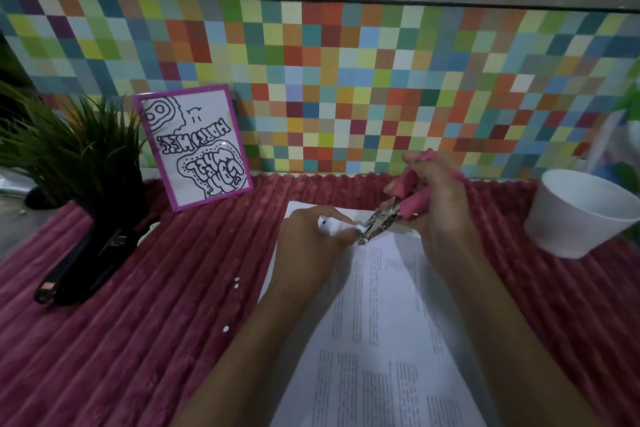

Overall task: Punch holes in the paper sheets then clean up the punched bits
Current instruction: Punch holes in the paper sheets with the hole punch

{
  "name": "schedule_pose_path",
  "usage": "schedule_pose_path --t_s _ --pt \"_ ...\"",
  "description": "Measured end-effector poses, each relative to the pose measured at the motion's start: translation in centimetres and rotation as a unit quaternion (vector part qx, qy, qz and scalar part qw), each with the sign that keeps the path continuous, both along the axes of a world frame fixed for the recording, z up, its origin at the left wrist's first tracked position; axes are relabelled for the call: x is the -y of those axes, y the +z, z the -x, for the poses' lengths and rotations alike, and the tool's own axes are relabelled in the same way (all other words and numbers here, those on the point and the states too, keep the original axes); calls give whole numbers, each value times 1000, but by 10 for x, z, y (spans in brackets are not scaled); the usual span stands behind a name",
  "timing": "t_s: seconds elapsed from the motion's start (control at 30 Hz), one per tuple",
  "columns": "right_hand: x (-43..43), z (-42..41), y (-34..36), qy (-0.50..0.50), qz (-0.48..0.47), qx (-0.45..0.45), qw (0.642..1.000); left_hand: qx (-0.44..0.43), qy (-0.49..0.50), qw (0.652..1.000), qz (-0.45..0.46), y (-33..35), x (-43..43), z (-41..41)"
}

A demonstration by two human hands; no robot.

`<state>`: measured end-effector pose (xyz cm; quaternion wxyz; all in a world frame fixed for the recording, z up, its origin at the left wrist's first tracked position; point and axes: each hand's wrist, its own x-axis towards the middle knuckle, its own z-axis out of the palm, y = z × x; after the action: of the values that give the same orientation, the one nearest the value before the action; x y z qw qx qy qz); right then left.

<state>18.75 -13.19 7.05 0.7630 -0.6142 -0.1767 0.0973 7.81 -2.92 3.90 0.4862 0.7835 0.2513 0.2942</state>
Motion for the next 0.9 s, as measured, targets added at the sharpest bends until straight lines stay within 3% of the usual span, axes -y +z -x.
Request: schedule_pose_path --t_s 0.13,0.23,0.5,0.7,0.9 --pt "3 -6 -5 28 8 -56 998 -39 3 993 -110 -4 3 1" --pt "14 -12 0 92 -69 -94 989 -69 15 983 -168 -8 -3 1" --pt "24 -28 -1 81 -155 -58 983 42 -17 995 90 1 -15 5" --pt "30 -29 2 104 -240 -22 965 84 -51 990 103 2 -12 6" --pt "30 -32 2 100 -207 -17 973 89 -78 988 97 4 -11 7"
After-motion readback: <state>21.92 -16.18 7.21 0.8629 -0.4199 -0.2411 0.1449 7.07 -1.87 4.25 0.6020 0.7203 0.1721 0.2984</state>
